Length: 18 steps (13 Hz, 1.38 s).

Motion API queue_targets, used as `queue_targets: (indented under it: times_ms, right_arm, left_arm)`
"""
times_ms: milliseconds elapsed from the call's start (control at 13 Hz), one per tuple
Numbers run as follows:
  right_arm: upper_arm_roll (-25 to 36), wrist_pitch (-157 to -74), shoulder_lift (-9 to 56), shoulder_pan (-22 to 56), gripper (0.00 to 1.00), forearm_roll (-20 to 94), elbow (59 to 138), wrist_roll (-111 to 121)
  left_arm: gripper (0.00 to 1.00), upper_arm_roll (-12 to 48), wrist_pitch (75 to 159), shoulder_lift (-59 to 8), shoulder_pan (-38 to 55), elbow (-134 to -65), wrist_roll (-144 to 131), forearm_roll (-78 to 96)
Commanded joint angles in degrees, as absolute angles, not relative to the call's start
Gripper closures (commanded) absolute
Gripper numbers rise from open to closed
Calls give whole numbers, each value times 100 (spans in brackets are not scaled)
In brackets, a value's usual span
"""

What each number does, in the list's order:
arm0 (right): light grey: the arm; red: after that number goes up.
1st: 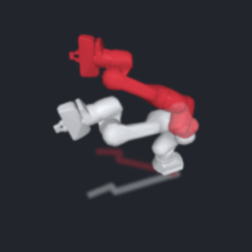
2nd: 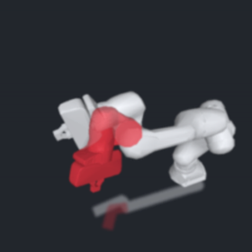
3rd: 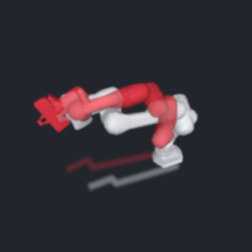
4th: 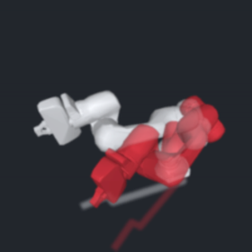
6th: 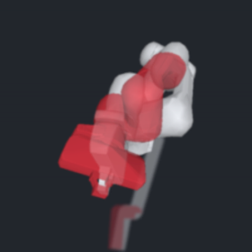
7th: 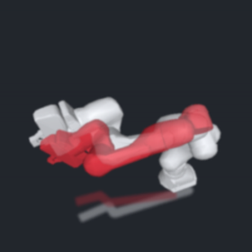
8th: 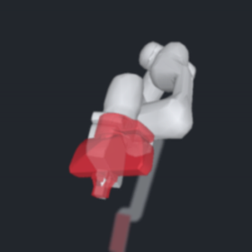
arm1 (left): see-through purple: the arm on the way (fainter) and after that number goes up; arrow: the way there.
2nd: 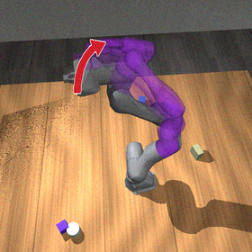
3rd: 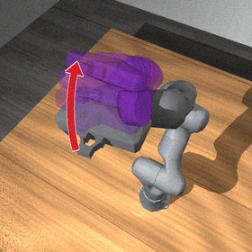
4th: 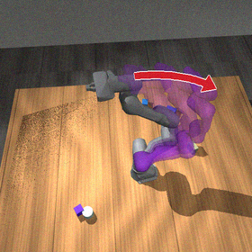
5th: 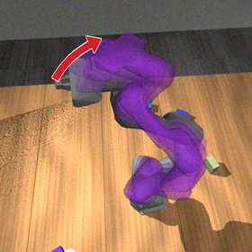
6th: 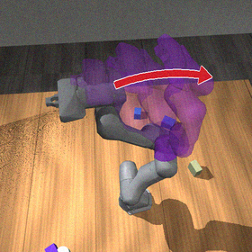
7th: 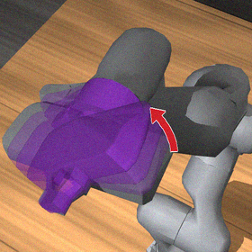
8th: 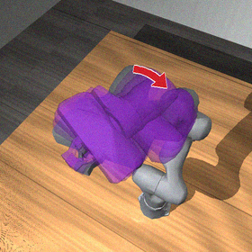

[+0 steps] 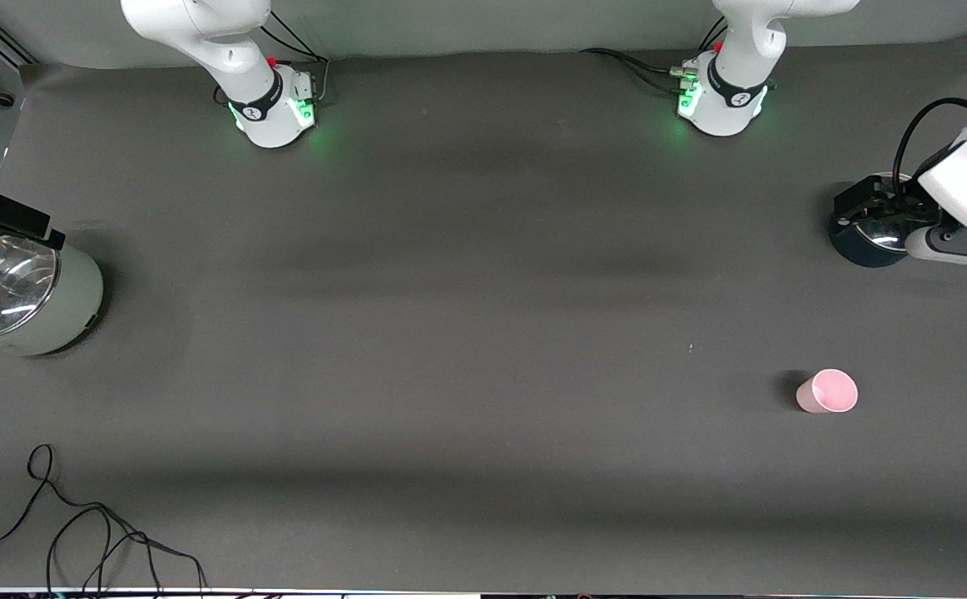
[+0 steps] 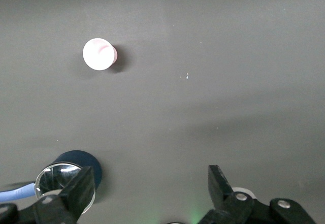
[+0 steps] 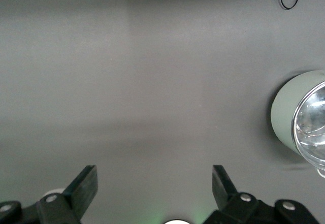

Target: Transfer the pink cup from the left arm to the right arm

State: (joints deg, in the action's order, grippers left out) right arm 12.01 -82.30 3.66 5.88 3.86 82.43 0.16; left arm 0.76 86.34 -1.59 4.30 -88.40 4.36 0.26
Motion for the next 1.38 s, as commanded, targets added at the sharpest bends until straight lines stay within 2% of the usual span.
queue_targets:
  times_ms: [0, 846, 1308]
  right_arm:
    - [1231, -8147, 352, 642, 0, 316, 8165, -123]
    - [1239, -8147, 387, 633, 0, 308, 8156, -88]
    - [1310, -8147, 378, 633, 0, 316, 8174, -88]
  left_arm:
    - [0, 9, 8569, -220, 492, -8666, 501, 44]
    - [0, 9, 8622, -255, 483, -8613, 501, 35]
    - [0, 9, 9157, -422, 115, -8578, 1401, -53]
